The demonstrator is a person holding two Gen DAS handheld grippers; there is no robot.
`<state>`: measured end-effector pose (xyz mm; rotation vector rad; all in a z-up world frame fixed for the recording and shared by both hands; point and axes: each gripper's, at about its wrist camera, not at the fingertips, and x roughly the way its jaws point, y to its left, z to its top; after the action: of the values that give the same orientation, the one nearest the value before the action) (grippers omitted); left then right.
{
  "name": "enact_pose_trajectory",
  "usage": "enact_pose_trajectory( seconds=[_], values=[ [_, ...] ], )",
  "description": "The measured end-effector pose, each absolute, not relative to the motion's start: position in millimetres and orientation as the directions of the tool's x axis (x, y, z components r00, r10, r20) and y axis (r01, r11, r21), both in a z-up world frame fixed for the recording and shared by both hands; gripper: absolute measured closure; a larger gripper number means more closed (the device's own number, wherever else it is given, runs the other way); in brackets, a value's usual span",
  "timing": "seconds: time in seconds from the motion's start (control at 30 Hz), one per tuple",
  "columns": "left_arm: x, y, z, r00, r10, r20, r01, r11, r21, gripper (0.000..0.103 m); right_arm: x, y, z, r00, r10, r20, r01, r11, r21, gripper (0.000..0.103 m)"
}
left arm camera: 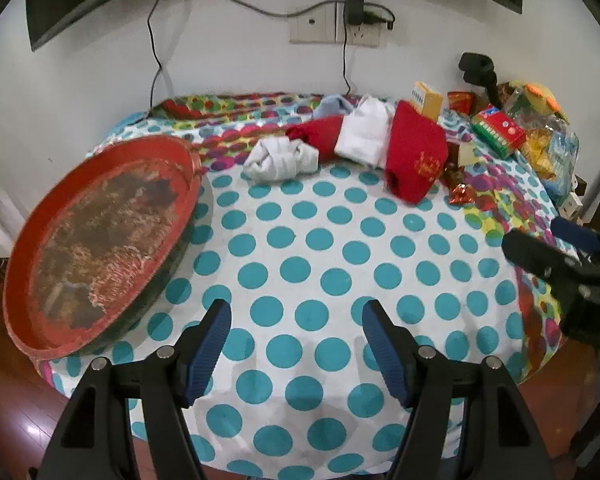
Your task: Organize objects
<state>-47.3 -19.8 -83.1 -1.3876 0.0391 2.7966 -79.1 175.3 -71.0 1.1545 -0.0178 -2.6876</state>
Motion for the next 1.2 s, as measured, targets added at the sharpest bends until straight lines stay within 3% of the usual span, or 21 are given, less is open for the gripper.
enact_pose_trajectory(
  seconds=[0.23, 0.3, 0.33, 0.37, 0.7, 0.8, 0.83, 1.0, 1.03, 1.2],
  values=[
    [-60, -26, -98, -0.594, 0.017, -0.804, -0.037, -0.999, 0.006, 0.033, -116, 187, -88, -0.678, -0.210, -0.705, 0.235, -0.970, 0.062, 0.005],
    [-64, -26, -100, -0.594, 0.024, -0.804, -0.044, -0.999, 0.002, 0.033, -130, 192, -95, -0.663, -0.210, -0.718, 0.238, -0.969, 0.063, 0.022],
    [-66, -26, -101, -0.594, 0.021, -0.804, -0.044, -0.999, 0.006, 0.033, -138, 194, -99, -0.650, -0.218, -0.728, 0.240, -0.968, 0.075, 0.037],
    [-68, -26, -101, -0.594, 0.018, -0.804, -0.044, -0.999, 0.010, 0.033, -150, 198, -106, -0.631, -0.216, -0.746, 0.225, -0.970, 0.091, 0.044],
    [-95, -26, -108, -0.599, -0.016, -0.800, -0.065, -0.995, 0.069, 0.033, -194, 193, -126, -0.601, -0.205, -0.772, 0.225, -0.971, 0.083, 0.048],
    [-101, -27, -108, -0.595, -0.014, -0.804, -0.072, -0.995, 0.071, 0.033, -200, 188, -127, -0.602, -0.188, -0.776, 0.237, -0.970, 0.051, 0.054],
    [-104, -28, -107, -0.597, -0.014, -0.802, -0.071, -0.995, 0.071, 0.033, -202, 186, -128, -0.599, -0.185, -0.779, 0.244, -0.969, 0.043, 0.063],
    [-118, -34, -104, -0.591, -0.008, -0.806, -0.066, -0.996, 0.059, 0.033, -204, 188, -128, -0.603, -0.164, -0.781, 0.258, -0.966, 0.003, 0.074],
    [-120, -34, -104, -0.591, -0.008, -0.806, -0.069, -0.996, 0.060, 0.033, -205, 189, -128, -0.603, -0.159, -0.782, 0.260, -0.966, -0.004, 0.080],
    [-132, -31, -101, -0.595, -0.049, -0.802, -0.108, -0.984, 0.140, 0.033, -208, 195, -128, -0.600, -0.167, -0.783, 0.268, -0.963, 0.000, 0.082]
  ],
)
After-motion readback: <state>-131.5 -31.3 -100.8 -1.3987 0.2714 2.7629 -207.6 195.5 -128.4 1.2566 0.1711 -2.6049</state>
